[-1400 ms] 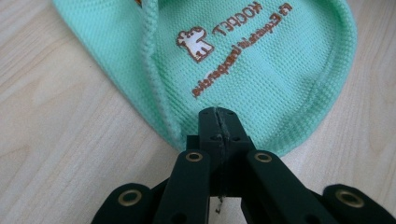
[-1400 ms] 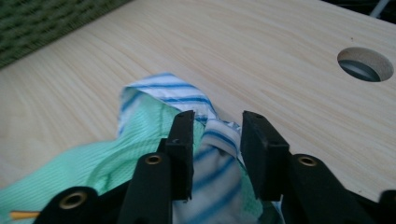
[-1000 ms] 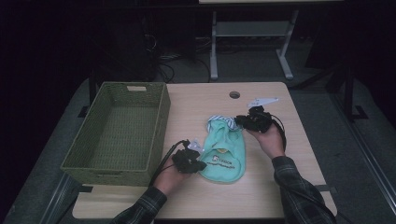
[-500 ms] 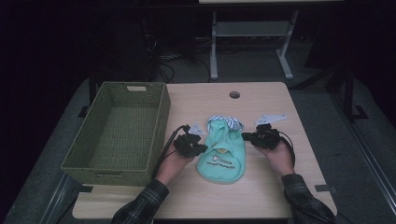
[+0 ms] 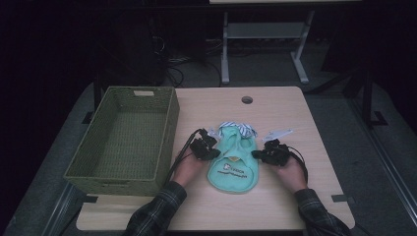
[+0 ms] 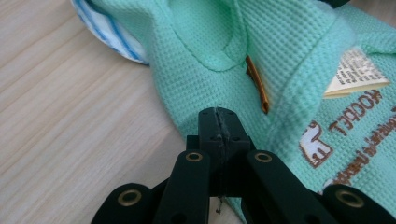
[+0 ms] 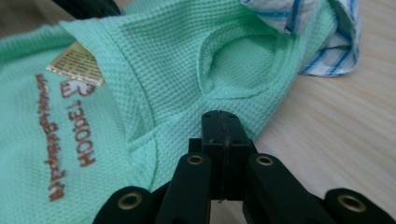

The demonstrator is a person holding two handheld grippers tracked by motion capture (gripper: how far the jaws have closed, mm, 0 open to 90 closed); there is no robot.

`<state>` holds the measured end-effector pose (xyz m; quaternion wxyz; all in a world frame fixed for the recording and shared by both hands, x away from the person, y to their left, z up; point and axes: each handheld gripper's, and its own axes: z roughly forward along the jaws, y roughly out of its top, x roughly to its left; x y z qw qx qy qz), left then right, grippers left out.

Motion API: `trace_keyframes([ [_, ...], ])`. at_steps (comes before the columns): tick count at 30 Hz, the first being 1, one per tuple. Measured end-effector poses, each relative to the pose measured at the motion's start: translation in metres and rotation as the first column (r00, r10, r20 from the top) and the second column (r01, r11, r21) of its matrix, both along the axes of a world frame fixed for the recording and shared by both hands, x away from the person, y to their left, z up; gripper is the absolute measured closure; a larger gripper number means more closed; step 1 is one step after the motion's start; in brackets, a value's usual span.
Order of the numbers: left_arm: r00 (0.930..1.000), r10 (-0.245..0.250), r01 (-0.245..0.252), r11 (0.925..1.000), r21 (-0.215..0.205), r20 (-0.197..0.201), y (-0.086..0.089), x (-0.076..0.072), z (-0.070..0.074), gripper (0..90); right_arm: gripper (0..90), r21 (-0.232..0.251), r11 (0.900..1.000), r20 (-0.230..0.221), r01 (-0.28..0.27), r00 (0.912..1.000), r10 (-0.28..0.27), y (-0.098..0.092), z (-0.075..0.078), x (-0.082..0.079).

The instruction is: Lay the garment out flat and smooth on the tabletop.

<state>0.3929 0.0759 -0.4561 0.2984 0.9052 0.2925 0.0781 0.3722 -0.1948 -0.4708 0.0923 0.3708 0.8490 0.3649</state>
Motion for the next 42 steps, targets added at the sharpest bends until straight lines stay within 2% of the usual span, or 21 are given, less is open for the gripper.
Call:
trace_keyframes([
  [2,0.9998,0.013,-0.013,0.9995,0.030,0.016,0.003,-0.001,0.001,89.5,89.8,-0.013,1.000,0.009,-0.001,1.0000,0.001,-0.002,0.000,0.000],
  [5,0.9994,0.034,-0.034,0.9993,0.017,0.008,0.010,-0.002,0.001,89.6,89.9,-0.015,1.000,0.011,0.009,0.9999,-0.009,-0.006,0.000,0.000],
  [8,0.9994,0.034,-0.035,0.9990,0.030,0.008,0.012,-0.005,0.001,89.6,89.9,-0.011,1.000,0.008,0.017,0.9998,-0.017,-0.010,0.000,0.002],
  [12,0.9999,0.007,-0.007,1.0000,0.006,-0.015,0.011,-0.014,0.001,89.5,89.9,-0.005,1.000,0.010,0.022,0.9997,-0.022,-0.011,-0.001,0.002],
  [17,0.9987,-0.036,0.036,0.9994,-0.002,-0.037,0.010,-0.026,0.001,89.5,89.8,-0.013,1.000,0.012,0.016,0.9998,-0.016,-0.013,0.000,-0.001],
  [20,0.9973,-0.057,0.057,0.9984,-0.006,-0.045,0.010,-0.035,0.002,89.4,89.8,-0.007,1.000,0.005,0.014,0.9999,-0.014,-0.015,0.000,-0.007],
  [30,0.9918,-0.117,0.117,0.9931,-0.011,-0.052,0.003,-0.061,0.002,89.1,89.7,-0.033,0.999,0.000,-0.021,0.9998,0.021,-0.016,0.002,-0.030],
  [36,0.9867,-0.146,0.144,0.9891,-0.029,-0.071,-0.001,-0.069,0.001,88.7,89.7,-0.038,0.999,-0.003,-0.024,0.9997,0.024,-0.019,0.003,-0.039],
  [40,0.9808,-0.179,0.177,0.9838,-0.032,-0.078,-0.008,-0.077,0.002,88.6,89.7,-0.035,0.999,-0.003,-0.021,0.9998,0.021,-0.022,0.003,-0.040],
  [42,0.9798,-0.182,0.179,0.9827,-0.046,-0.082,-0.013,-0.081,0.001,88.5,89.6,-0.038,0.999,0.003,-0.018,0.9998,0.018,-0.022,0.003,-0.039],
])
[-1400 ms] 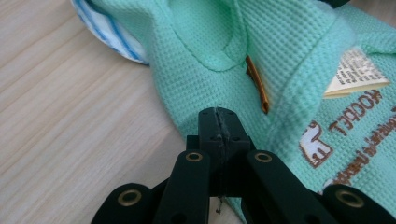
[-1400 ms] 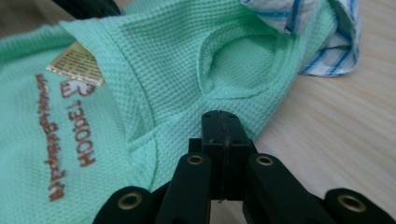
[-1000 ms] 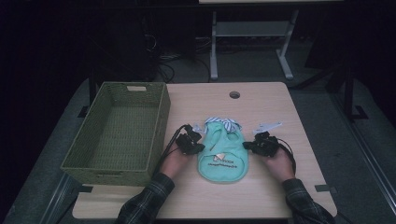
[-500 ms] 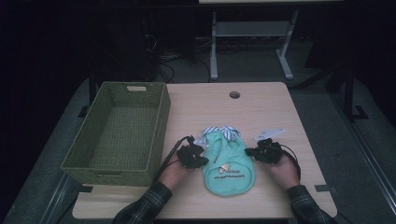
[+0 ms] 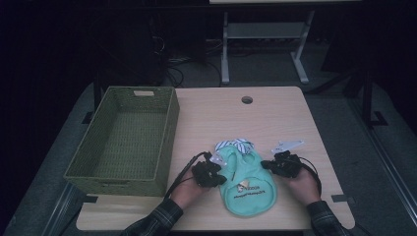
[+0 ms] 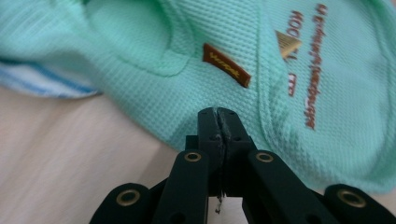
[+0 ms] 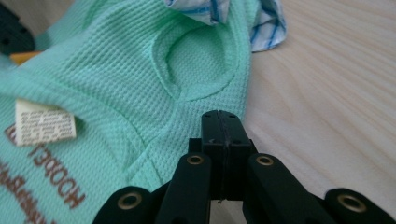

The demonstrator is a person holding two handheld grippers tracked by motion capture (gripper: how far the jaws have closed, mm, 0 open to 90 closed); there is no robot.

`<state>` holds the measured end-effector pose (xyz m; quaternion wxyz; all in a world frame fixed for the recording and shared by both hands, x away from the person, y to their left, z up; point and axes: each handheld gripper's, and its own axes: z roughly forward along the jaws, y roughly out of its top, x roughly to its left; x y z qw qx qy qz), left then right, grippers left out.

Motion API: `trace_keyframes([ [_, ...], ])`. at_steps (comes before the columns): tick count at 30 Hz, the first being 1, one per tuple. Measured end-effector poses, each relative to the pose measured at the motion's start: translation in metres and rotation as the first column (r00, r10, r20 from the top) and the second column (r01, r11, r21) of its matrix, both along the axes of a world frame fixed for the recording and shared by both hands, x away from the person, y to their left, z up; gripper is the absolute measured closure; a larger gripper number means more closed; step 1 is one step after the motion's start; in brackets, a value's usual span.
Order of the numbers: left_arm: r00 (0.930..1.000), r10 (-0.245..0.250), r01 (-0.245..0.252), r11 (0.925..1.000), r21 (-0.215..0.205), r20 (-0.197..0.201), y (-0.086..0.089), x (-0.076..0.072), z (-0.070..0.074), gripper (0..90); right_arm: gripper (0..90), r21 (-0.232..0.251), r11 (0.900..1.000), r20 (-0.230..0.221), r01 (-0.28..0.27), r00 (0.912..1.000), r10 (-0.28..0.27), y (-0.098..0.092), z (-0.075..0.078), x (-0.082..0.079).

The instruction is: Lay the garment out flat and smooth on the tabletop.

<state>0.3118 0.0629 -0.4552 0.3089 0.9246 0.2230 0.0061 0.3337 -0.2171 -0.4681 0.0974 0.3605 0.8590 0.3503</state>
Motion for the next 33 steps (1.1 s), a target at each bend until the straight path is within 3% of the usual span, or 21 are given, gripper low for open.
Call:
trace_keyframes([
  [10,0.9978,-0.065,0.064,0.9978,-0.015,-0.017,-0.014,-0.010,-0.001,87.5,89.6,0.000,1.000,0.019,0.018,0.9996,-0.018,-0.001,-0.001,0.011],
  [13,0.9974,-0.067,0.066,0.9972,-0.036,-0.025,-0.016,-0.010,-0.002,86.5,89.6,0.005,1.000,0.026,0.024,0.9994,-0.024,0.000,-0.002,0.013],
  [20,0.9972,-0.072,0.071,0.9971,-0.028,-0.019,-0.012,-0.007,0.002,83.8,86.8,0.008,1.000,0.032,0.025,0.9992,-0.025,0.000,-0.001,0.013],
  [27,0.9997,0.007,-0.005,0.9976,-0.069,0.022,0.003,0.013,0.020,83.7,85.6,0.028,1.000,0.031,0.013,0.9994,-0.014,0.003,0.004,0.009],
  [33,0.9955,0.080,-0.075,0.9928,-0.093,0.051,0.004,0.039,0.032,84.0,85.6,0.033,0.999,0.036,0.003,0.9993,-0.004,0.003,0.008,0.003],
])
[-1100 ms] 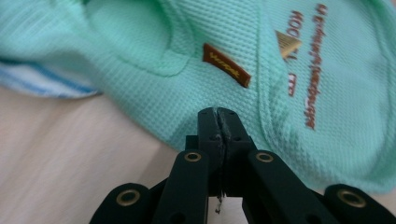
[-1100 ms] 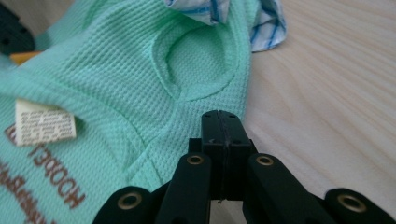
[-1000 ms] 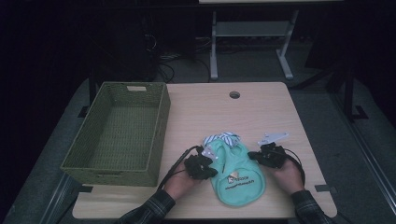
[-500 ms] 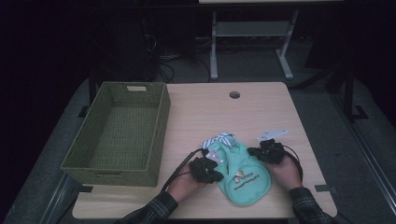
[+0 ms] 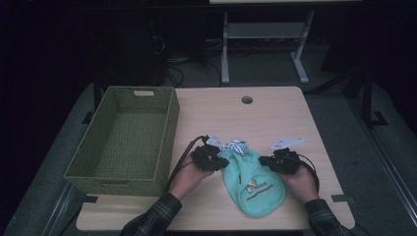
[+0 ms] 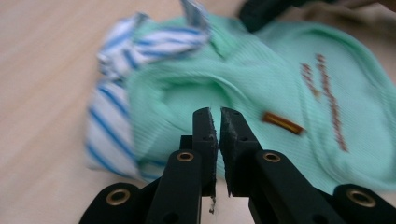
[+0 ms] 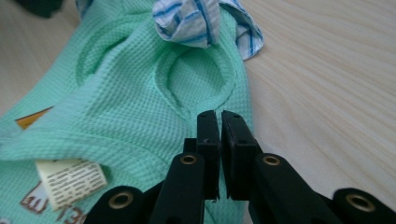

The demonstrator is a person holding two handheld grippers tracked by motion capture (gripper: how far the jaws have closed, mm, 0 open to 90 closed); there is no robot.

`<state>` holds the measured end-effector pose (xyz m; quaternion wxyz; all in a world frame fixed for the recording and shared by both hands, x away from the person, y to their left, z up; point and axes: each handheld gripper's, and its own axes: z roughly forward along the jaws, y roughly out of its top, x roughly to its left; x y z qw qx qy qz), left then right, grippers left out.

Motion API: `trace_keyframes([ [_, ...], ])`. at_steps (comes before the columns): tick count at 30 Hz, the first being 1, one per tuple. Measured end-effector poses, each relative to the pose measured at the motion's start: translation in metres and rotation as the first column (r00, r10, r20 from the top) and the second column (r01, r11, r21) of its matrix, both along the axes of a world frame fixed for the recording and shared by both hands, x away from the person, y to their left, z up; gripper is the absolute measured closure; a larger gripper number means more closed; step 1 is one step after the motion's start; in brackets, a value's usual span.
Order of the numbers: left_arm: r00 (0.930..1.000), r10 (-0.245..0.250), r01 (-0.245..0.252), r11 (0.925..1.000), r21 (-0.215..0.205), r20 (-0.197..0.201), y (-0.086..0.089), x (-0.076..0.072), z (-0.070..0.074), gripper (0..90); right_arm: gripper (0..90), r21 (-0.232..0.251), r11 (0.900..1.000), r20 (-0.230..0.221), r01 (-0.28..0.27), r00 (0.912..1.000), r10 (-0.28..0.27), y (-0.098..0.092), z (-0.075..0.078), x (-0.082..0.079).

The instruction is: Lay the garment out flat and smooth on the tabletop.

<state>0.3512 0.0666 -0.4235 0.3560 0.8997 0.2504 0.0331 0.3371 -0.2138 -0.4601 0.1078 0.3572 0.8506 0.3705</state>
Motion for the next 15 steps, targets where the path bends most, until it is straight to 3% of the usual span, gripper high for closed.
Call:
trace_keyframes([
  [2,0.9998,0.018,-0.018,0.9998,0.004,-0.004,-0.001,0.006,-0.003,84.5,87.0,0.008,1.000,0.002,-0.002,1.0000,0.002,0.000,0.002,-0.002],
  [7,0.9993,0.032,-0.030,0.9945,0.100,-0.017,0.000,0.014,-0.021,84.5,89.5,0.026,0.999,-0.021,-0.025,0.9995,0.025,0.000,0.003,-0.011],
  [11,0.9981,0.049,-0.043,0.9873,0.153,-0.037,0.008,0.017,-0.028,84.8,89.6,-0.024,0.999,-0.039,-0.039,0.9985,0.038,0.002,-0.002,-0.018],
  [15,0.9978,0.058,-0.052,0.9855,0.161,-0.033,0.014,0.016,-0.028,85.7,89.7,-0.037,0.999,-0.045,-0.019,0.9988,0.018,-0.004,-0.005,-0.019],
])
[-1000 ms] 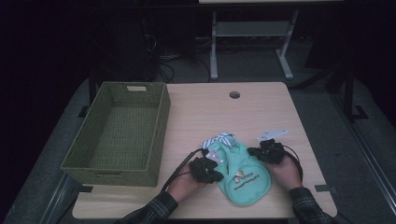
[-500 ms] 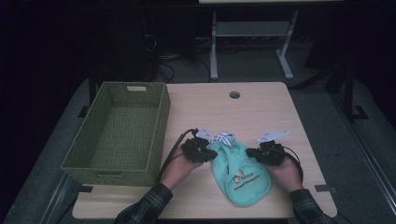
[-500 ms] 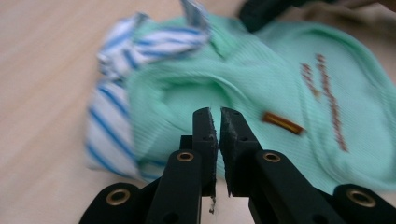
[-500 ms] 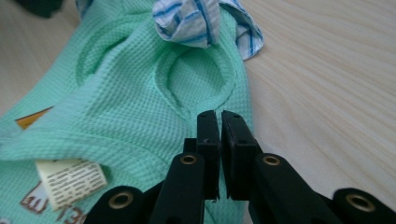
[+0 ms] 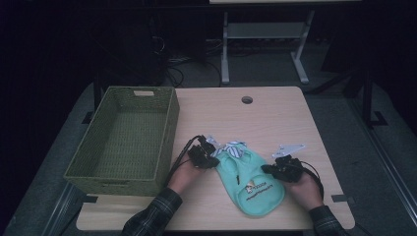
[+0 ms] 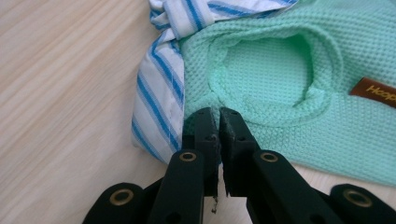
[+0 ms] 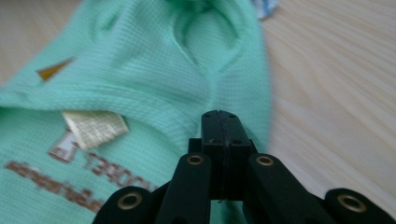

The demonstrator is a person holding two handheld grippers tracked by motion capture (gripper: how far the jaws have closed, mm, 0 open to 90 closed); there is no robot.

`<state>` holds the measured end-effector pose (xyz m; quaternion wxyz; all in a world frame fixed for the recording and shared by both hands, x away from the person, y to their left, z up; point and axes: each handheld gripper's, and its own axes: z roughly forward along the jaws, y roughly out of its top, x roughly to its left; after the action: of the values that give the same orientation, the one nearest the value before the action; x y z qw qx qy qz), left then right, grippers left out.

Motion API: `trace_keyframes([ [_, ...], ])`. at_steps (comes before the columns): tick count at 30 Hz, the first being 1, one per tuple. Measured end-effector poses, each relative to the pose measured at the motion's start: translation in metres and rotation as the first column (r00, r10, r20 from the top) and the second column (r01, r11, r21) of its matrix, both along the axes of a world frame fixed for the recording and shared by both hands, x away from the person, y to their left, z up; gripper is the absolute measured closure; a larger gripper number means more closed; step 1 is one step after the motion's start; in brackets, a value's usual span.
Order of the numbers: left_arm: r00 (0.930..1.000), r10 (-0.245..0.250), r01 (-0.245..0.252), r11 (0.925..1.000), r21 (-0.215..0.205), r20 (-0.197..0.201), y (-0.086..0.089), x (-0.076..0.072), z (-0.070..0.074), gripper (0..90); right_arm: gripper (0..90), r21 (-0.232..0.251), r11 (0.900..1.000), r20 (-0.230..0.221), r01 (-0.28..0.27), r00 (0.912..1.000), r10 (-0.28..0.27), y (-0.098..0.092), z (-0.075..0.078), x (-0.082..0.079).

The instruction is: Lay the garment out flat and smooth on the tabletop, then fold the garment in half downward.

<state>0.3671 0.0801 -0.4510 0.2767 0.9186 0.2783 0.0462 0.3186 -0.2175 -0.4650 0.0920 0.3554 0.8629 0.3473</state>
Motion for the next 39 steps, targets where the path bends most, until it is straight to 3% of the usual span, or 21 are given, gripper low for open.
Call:
trace_keyframes([
  [3,1.0000,0.000,0.000,1.0000,0.003,-0.004,0.003,-0.004,0.000,85.7,89.6,0.011,1.000,-0.006,0.016,0.9999,-0.015,-0.006,-0.002,0.004],
  [8,0.9992,-0.016,0.015,0.9995,-0.026,-0.038,0.004,-0.014,0.003,84.0,89.6,0.011,1.000,0.005,0.015,0.9999,-0.015,-0.005,-0.002,0.006],
  [12,0.9999,-0.005,0.004,0.9980,-0.063,-0.010,0.006,-0.017,0.011,81.8,89.7,0.034,0.999,0.005,0.009,0.9999,-0.009,-0.006,0.001,0.005],
  [17,0.9999,0.010,-0.010,0.9962,-0.087,-0.003,0.007,-0.015,0.018,76.7,89.7,0.059,0.998,0.015,-0.008,0.9999,0.007,-0.002,0.006,0.001],
  [26,0.9993,0.032,-0.029,0.9929,-0.115,0.019,0.008,-0.001,0.025,60.4,89.7,0.087,0.995,0.021,-0.053,0.9985,0.051,0.014,0.010,-0.005],
  [39,0.9980,0.063,-0.062,0.9883,-0.139,0.000,0.006,0.034,0.022,45.8,89.7,0.118,0.986,0.038,-0.119,0.9926,0.115,0.037,0.010,-0.010],
])
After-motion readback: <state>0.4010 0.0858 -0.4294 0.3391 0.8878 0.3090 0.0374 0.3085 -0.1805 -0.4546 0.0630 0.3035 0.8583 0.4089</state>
